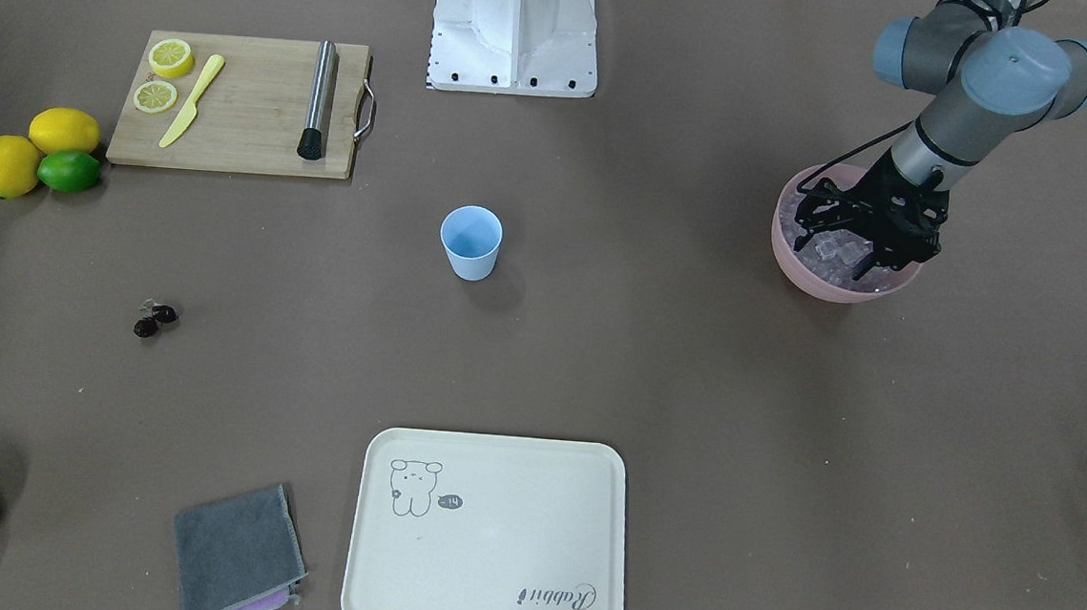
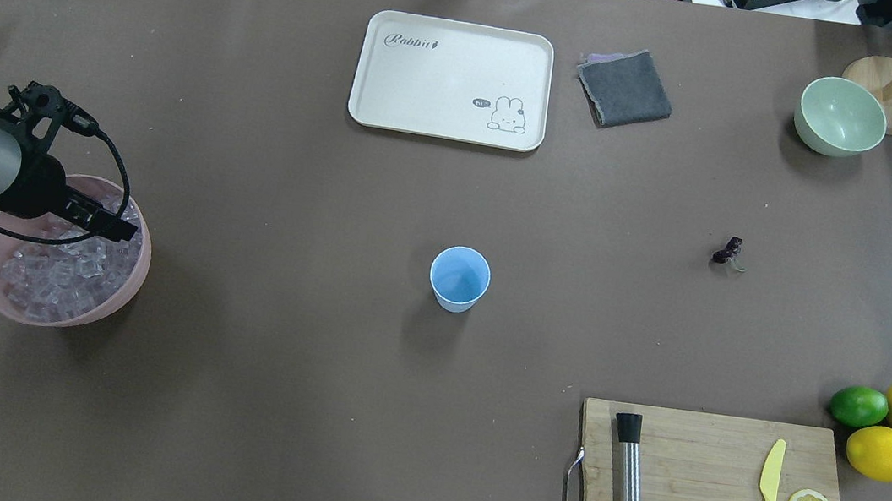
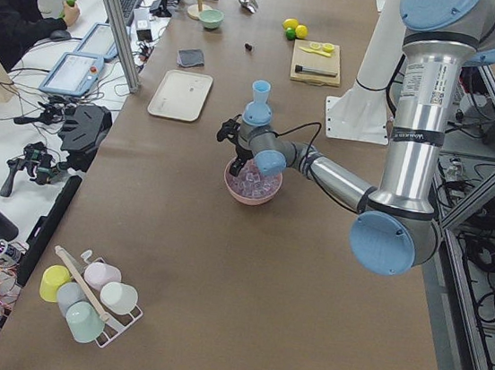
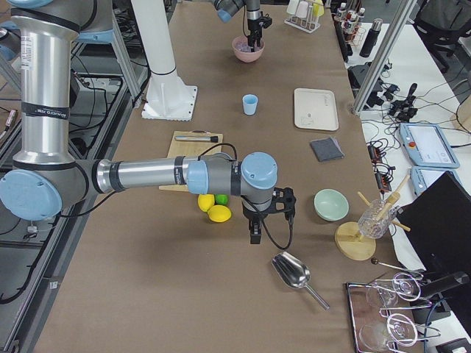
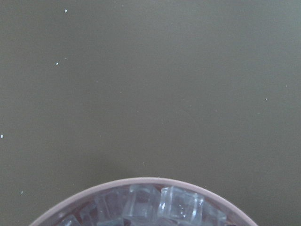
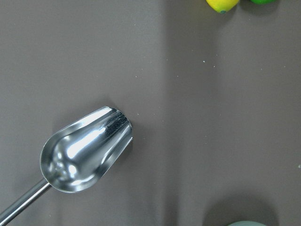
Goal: Put ice and cherries in cup
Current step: 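Lower the left gripper into the ice cubes in the pink bowl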
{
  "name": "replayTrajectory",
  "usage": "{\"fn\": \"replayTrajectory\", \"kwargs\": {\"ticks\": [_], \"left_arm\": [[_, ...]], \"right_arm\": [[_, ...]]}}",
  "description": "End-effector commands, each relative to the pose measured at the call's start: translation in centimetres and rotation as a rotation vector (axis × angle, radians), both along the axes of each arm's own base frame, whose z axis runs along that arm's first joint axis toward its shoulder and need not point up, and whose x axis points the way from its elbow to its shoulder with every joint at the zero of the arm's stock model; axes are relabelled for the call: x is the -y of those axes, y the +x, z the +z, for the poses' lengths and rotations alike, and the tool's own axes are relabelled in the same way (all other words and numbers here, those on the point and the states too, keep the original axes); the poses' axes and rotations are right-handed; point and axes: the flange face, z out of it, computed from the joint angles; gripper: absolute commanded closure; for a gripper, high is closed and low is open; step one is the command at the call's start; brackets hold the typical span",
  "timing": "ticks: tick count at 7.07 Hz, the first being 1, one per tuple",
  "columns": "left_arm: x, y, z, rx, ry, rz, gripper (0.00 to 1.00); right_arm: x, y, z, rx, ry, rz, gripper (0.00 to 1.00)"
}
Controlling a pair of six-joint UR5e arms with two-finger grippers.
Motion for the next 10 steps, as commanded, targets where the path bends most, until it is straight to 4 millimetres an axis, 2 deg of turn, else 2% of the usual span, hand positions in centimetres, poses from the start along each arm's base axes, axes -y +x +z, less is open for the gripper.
{"fn": "replayTrajectory", "kwargs": {"ticks": [1,5,7,10], "left_arm": [[-0.12,0.51,-0.34,-0.005,0.003,0.008,0.11],[-0.2,1.23,-0.91,-0.013,0.011,0.018,0.11],[-0.17,1.26,-0.97,-0.013,0.011,0.018,0.3],[-0.17,1.15,-0.99,-0.014,0.011,0.016,0.53]], "right_arm": [[0.06,0.0,-0.09,0.0,0.004,0.0,0.0],[-0.03,0.08,0.15,-0.001,-0.003,0.001,0.0],[-0.04,0.15,0.15,-0.001,-0.003,0.003,0.0],[-0.06,0.27,0.07,0.0,-0.001,0.006,0.0]]}}
